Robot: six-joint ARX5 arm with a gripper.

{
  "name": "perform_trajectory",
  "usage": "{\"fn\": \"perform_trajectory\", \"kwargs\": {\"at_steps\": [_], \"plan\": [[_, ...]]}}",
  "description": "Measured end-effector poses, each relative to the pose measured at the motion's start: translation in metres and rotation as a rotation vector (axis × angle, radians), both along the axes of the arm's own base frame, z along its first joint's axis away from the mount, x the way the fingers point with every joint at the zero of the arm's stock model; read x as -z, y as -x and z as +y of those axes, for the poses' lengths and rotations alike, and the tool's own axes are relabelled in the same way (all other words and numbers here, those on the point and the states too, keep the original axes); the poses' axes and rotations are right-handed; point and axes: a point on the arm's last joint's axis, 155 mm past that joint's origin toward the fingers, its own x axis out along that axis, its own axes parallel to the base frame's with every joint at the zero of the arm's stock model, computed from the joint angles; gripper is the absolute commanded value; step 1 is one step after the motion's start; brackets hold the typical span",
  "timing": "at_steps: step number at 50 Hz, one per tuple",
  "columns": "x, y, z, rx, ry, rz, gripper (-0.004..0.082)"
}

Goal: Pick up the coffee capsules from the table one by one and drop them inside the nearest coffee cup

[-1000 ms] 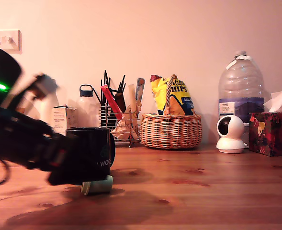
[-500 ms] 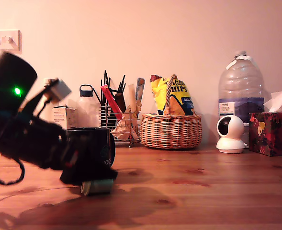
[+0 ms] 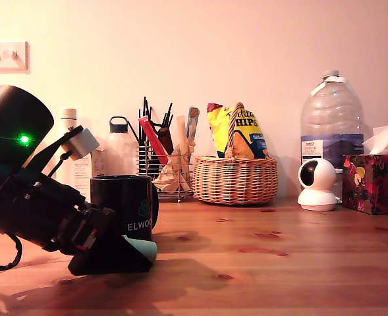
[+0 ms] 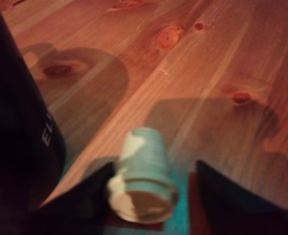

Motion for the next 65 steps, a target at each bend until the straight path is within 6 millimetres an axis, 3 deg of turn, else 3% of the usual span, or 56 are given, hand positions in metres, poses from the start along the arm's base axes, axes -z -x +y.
{"fn": "perform_trajectory", "kwargs": {"at_steps": [4, 25, 49, 65], "plan": [[0.000, 0.000, 0.000, 0.000, -0.001, 0.001, 0.0225], [-0.014, 0.009, -0.011, 0.034, 0.079, 0.063, 0.0225], [-0.116, 0.007, -0.015, 0.022, 0.232, -0.080, 0.0225], [-0.144, -0.019, 0.021, -0.160, 0.204, -0.166, 0.0225]]}}
